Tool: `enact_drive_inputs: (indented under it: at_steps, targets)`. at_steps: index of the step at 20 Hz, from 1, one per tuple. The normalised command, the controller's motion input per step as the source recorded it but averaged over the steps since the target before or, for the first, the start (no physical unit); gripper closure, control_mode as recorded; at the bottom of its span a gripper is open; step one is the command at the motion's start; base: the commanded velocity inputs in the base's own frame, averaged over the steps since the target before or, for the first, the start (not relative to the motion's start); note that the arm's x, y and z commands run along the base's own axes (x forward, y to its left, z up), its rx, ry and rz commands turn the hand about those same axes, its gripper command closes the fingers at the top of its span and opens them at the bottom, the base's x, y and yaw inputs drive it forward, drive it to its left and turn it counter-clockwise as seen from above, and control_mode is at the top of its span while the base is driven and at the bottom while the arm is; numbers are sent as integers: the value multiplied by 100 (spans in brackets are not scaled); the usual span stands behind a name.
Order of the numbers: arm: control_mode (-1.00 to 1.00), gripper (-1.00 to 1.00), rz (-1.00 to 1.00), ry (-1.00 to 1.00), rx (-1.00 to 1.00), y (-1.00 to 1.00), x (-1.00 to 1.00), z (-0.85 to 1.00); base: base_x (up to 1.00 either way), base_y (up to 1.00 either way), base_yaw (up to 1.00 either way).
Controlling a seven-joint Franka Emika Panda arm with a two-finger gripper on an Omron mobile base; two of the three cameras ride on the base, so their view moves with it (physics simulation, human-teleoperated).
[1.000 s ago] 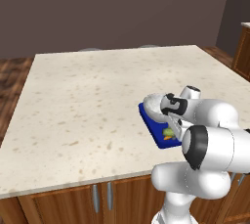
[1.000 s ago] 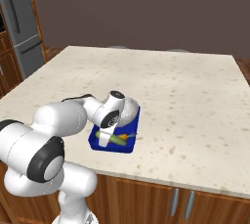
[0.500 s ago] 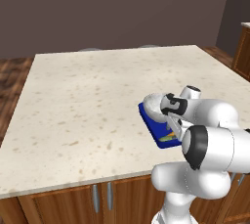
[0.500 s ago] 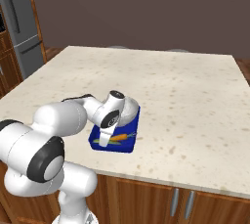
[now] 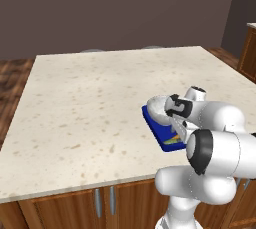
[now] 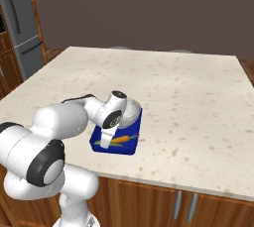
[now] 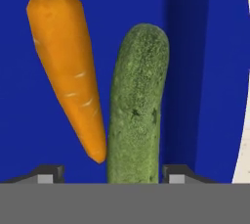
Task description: Place the two vegetables and bowl onto the tray for setting up a vegetable dip station.
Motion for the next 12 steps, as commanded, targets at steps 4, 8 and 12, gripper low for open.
enact_drive_inputs:
  at_steps: [4, 8, 12]
  targets:
    - [-100, -100, 0, 15, 0, 1, -22, 17, 0, 0, 0]
    - [-100, -100, -4, 14, 0, 6, -29, 19, 0, 0, 0]
    - [-100, -100, -8, 5, -2, 12, -6, 0, 0, 0, 0]
